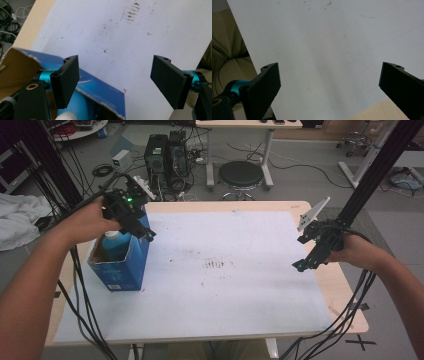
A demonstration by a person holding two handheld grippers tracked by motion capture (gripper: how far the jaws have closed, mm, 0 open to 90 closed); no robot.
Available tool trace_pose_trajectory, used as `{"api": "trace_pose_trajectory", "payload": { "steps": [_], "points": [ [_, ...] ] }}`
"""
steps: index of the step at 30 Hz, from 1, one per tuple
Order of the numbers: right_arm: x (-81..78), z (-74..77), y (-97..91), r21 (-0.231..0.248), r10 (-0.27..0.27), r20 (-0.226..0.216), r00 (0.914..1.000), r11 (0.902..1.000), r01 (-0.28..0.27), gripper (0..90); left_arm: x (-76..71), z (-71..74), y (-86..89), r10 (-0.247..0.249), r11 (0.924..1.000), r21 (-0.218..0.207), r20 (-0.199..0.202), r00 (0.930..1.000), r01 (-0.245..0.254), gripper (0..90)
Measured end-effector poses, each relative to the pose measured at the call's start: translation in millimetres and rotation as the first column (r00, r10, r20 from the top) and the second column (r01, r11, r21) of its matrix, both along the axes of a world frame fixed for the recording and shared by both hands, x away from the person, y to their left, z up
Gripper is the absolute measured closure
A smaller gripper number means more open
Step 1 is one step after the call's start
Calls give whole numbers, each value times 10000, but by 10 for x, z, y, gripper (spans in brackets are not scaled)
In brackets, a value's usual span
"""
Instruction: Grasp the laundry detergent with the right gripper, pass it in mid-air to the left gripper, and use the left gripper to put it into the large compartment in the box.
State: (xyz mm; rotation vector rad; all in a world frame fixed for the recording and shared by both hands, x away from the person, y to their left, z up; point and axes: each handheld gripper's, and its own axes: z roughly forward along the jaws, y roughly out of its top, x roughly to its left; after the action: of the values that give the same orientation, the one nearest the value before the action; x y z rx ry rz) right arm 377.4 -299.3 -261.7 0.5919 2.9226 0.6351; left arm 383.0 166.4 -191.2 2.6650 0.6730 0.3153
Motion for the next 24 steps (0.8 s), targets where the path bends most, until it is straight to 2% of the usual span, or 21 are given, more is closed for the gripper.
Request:
{"api": "trace_pose_trajectory", "payload": {
  "steps": [4,8,11,12,14,16,17,22,23,24],
  "points": [
    [-3,2,5,12,14,1,10000,10000,-14,28,6,-103,-170,-674,9976,132,-353,9971,679,235],
    [-13,5,12,11,11,-15,10000,10000,-11,28,17,-181,-295,-965,9952,131,-469,9942,973,235],
    [-19,6,11,15,33,-3,10000,10000,-33,28,20,-262,-432,-1588,9872,55,-767,9843,1597,234],
    [-21,7,11,20,25,3,10000,10000,-25,28,20,-262,-432,-1588,9872,55,-767,9843,1597,234],
    [-24,9,7,27,21,20,10000,10000,-21,28,20,-302,-517,-1884,9819,52,-847,9784,1895,234],
    [-22,9,5,33,33,38,10000,10000,-33,28,20,-316,-543,-1939,9808,60,-856,9773,1951,225],
    [-23,10,4,40,35,53,10000,10000,-35,29,23,-331,-586,-2040,9784,147,-929,9746,2062,121],
    [-26,11,5,52,15,56,10000,10000,-16,28,36,-346,-645,-1960,9800,201,-787,9774,1981,109],
    [-27,11,6,45,10,35,10000,10000,-10,28,47,-356,-654,-1770,9833,291,-778,9811,1797,44],
    [-27,10,8,57,20,41,10000,10000,-20,29,57,-364,-659,-1672,9849,322,-734,9832,1699,33]
  ]
}}
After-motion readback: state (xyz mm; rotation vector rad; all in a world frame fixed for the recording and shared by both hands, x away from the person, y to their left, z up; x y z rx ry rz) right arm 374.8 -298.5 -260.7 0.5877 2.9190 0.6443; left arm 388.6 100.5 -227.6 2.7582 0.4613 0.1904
